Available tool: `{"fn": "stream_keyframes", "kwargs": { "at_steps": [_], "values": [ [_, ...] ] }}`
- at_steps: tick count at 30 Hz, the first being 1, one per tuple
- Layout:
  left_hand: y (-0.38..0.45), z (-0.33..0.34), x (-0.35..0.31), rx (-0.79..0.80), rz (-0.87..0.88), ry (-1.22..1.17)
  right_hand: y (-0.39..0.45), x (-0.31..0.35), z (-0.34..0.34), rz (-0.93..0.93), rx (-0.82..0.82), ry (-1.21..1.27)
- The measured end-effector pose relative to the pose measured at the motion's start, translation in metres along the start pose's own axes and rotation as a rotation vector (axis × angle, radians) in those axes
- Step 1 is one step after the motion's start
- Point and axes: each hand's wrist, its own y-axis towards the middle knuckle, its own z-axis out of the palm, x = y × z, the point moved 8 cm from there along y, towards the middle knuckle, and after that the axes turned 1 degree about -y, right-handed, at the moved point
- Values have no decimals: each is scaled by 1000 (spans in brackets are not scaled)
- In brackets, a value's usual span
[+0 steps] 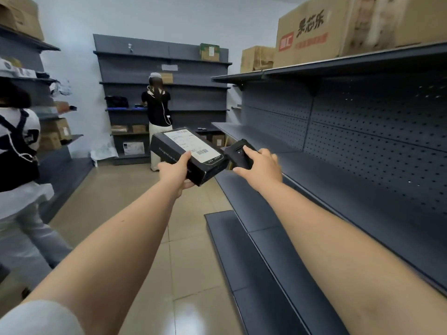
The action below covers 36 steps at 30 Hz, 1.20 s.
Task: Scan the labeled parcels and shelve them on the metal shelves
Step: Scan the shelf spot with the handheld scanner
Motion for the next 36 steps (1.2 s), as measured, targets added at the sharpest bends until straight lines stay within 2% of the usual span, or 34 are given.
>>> {"fn": "stream_keyframes", "kwargs": {
  "at_steps": [11,17,21,26,30,36],
  "values": [
    [331,80,-44,110,45,124,319,5,130,64,-11,90],
    [513,110,-39,192,69,112,441,7,225,97,-55,-23],
    [632,143,-30,285,-21,94,524,-3,269,215,-90,-78],
    [742,200,-30,413,-102,158,612,-23,296,346,-116,-130],
    [813,253,-5,534,-184,236,677,-53,321,431,-116,-183],
    [928,344,25,680,-163,379,794,-103,353,501,-180,-216]
  ]
}}
